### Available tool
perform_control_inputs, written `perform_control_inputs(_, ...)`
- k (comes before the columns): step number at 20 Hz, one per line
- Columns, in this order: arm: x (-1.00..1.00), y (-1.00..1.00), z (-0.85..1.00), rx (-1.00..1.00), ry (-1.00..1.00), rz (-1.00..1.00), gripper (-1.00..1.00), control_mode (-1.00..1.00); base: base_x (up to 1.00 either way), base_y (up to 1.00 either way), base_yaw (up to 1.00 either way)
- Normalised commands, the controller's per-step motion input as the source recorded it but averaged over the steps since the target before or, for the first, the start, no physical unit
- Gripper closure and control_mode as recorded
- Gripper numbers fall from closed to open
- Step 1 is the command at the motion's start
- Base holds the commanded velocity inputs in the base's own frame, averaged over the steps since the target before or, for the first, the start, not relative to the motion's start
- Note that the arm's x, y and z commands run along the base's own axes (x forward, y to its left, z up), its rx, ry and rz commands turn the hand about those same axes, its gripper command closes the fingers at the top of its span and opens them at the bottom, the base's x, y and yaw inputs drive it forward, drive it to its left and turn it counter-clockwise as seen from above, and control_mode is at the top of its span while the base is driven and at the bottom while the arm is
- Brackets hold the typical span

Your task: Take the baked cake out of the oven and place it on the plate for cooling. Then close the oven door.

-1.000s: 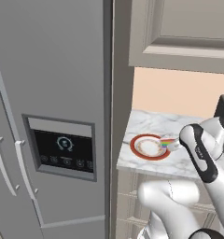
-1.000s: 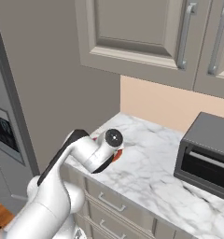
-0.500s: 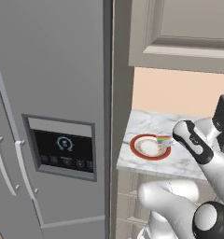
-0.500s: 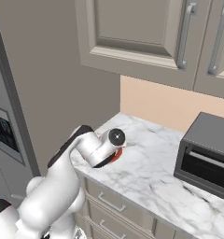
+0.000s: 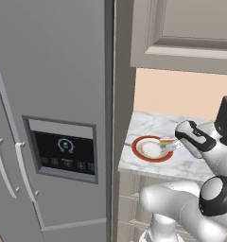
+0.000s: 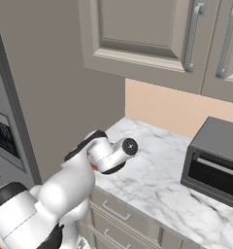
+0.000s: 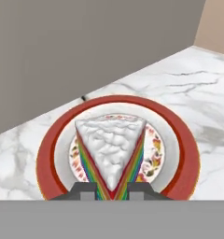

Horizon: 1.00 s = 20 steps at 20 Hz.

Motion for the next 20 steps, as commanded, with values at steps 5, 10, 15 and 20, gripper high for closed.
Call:
perform_control_inputs(5, 0.00, 0.09, -0.12, 0.00, -0.04, 0.10, 1.00, -1.00, 0.00, 0.00, 0.00)
perform_control_inputs(10, 0.05, 0.20, 0.00, 0.00, 0.00, 0.09, 1.00, -1.00, 0.00, 0.00, 0.00)
perform_control_inputs(15, 0.08, 0.14, 0.00, 0.00, 0.00, 0.06, 1.00, -1.00, 0.00, 0.00, 0.00)
perform_control_inputs(20, 0.20, 0.06, 0.00, 0.00, 0.00, 0.03, 1.00, -1.00, 0.00, 0.00, 0.00)
